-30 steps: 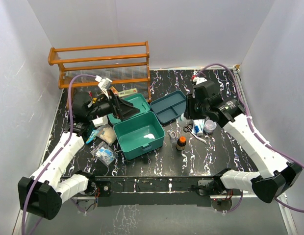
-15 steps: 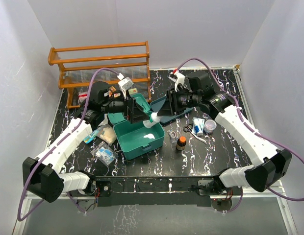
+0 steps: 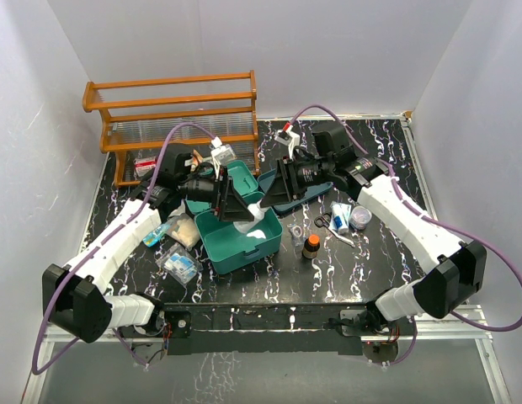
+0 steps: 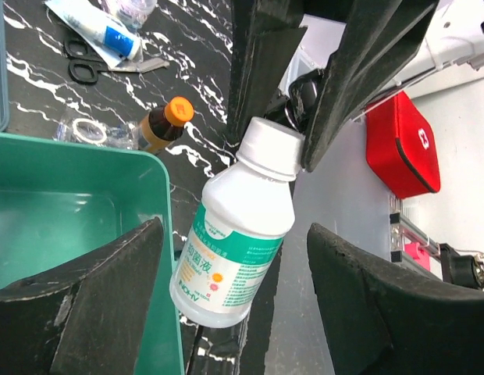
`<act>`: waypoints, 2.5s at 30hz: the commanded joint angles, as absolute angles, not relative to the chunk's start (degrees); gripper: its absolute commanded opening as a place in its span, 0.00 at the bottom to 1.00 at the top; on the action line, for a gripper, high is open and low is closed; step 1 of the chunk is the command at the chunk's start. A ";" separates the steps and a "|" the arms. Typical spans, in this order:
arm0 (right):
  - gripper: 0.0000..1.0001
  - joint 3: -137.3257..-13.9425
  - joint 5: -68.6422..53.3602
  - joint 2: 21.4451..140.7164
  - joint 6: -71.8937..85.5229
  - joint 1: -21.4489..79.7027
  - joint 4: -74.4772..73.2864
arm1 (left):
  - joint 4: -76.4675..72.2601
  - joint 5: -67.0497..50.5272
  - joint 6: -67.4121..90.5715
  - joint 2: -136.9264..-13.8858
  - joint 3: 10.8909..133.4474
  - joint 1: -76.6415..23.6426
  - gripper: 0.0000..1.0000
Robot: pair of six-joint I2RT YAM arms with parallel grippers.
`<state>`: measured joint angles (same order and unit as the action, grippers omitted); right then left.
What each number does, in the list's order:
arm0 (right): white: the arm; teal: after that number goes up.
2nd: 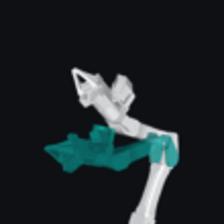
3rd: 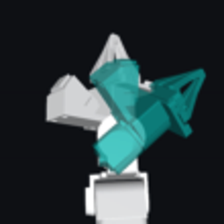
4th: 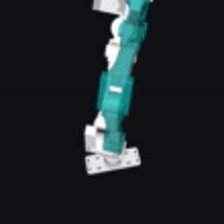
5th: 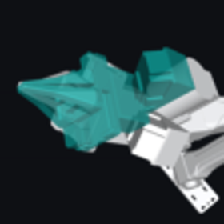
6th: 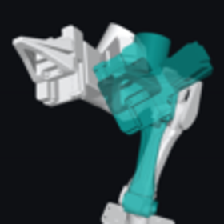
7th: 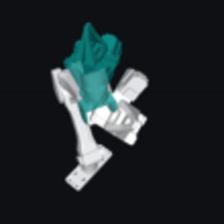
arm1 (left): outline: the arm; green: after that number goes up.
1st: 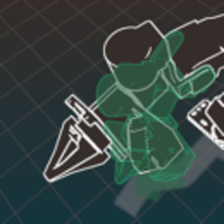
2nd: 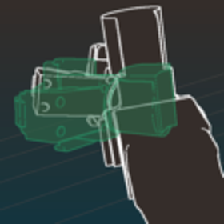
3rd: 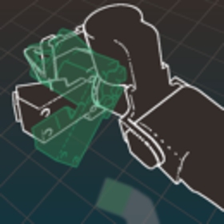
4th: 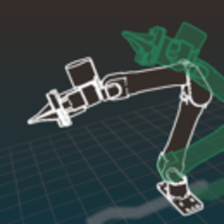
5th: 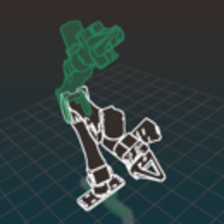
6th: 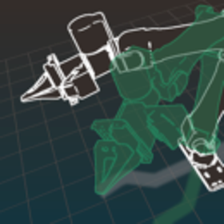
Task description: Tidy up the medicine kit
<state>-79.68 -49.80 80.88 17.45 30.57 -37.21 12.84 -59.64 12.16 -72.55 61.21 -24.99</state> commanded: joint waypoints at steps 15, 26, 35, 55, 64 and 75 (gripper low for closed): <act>0.03 -77.70 -54.98 82.11 18.54 32.96 -30.10 | 16.33 -64.81 2.92 -70.77 59.86 -25.99 0.58; 0.07 -78.50 -56.05 82.55 20.58 33.17 -26.36 | 8.71 -66.77 4.81 -69.57 55.08 -26.14 0.34; 0.61 -77.61 -44.96 79.87 20.86 32.82 -26.20 | -5.05 -55.02 17.43 -67.09 48.07 -26.20 0.24; 0.66 -64.37 7.53 62.40 36.06 32.06 -22.17 | -6.00 -2.68 57.39 -68.73 42.66 -33.29 0.25; 0.66 -62.75 6.67 63.94 36.52 32.03 -22.71 | 3.05 7.64 66.48 -69.23 41.62 -40.19 0.24; 0.66 -61.81 7.48 63.88 36.64 32.08 -23.23 | -3.49 10.96 75.75 -78.11 42.53 -45.35 0.26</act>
